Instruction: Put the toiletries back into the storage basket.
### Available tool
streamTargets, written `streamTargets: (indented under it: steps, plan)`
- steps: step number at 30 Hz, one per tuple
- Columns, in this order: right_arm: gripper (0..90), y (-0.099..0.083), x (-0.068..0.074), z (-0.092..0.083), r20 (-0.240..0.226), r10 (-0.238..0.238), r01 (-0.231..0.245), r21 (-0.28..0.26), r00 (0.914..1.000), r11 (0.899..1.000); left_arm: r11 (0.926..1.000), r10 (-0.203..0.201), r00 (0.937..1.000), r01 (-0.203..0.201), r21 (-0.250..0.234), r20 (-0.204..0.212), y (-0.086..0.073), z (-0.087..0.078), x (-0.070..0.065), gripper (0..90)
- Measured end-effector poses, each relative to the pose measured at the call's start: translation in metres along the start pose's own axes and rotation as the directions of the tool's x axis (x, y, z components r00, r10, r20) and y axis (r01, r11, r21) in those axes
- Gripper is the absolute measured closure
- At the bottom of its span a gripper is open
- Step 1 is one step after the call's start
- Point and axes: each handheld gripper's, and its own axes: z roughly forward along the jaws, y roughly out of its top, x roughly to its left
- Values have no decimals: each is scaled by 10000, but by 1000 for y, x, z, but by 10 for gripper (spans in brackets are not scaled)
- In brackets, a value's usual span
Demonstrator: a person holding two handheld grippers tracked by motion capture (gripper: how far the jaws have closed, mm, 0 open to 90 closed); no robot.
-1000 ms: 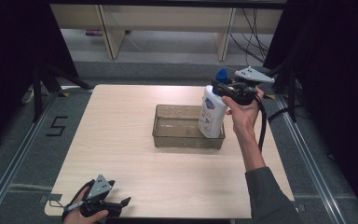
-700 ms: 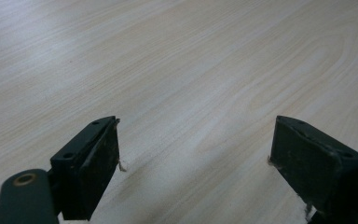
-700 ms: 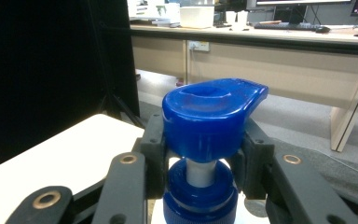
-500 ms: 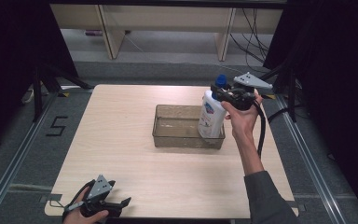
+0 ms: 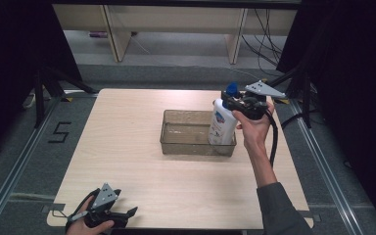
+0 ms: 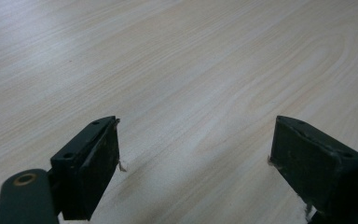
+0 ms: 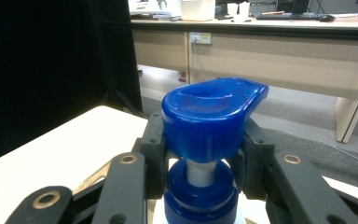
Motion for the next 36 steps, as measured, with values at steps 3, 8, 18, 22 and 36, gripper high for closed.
streamTargets:
  steps: [3,8,18,22,36]
  plan:
    - [616,0,-1,-2,-18,-136,136,-68,9999,9999,10000,-10,10000,10,9,11,0,0,0,150]
    - [615,-3,0,-5,-110,-111,109,-117,9999,9999,9998,-158,9998,159,-110,80,0,1,-2,150]
    - [613,-9,5,-5,-274,152,-162,-397,9995,9991,10000,15,10000,-15,-38,-30,0,-1,0,150]
    - [613,-10,9,-2,-20,86,-87,-439,10000,9990,9999,3,10000,-4,-129,-40,-1,0,0,150]
    - [456,-17,0,-8,71,627,-625,-313,9980,9976,9997,-142,9999,142,-184,-31,-1,2,0,150]
